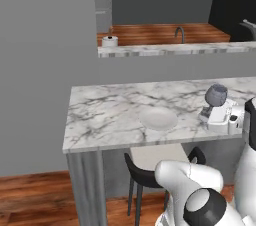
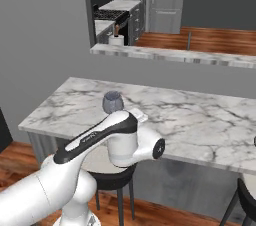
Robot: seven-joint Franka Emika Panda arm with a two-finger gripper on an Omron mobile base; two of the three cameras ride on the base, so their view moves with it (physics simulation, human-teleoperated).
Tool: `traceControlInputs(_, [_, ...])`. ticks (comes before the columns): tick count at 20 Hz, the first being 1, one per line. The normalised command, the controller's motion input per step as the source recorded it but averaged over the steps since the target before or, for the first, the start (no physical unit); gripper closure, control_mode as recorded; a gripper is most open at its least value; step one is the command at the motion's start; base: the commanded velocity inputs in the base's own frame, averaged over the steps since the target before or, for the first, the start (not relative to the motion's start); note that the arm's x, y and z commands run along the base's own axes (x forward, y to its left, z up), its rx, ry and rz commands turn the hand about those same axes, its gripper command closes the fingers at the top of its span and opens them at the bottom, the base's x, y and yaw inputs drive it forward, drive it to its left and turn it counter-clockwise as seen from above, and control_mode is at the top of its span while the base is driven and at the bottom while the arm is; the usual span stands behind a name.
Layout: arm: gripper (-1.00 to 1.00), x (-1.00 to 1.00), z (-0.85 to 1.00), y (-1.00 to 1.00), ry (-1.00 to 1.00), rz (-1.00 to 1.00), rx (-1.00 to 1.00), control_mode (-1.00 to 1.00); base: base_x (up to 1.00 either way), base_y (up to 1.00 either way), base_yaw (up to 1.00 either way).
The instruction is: Retrieve the wine glasses from the counter and place one next to each plate.
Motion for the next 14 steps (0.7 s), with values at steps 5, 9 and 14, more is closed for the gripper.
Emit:
traceControlInputs(5, [1.00, 0.63, -0.11, -0.31, 0.07, 0.00, 0.00, -1.00, 0.00, 0.00, 0.00])
traceControlInputs(9, [1.00, 0.36, -0.36, -0.12, 0.04, 0.01, 0.00, -1.00, 0.00, 0.00, 0.00])
traceControlInputs(14, [1.00, 0.54, -0.38, -0.23, 0.05, 0.05, -0.03, -1.00, 0.00, 0.00, 0.00])
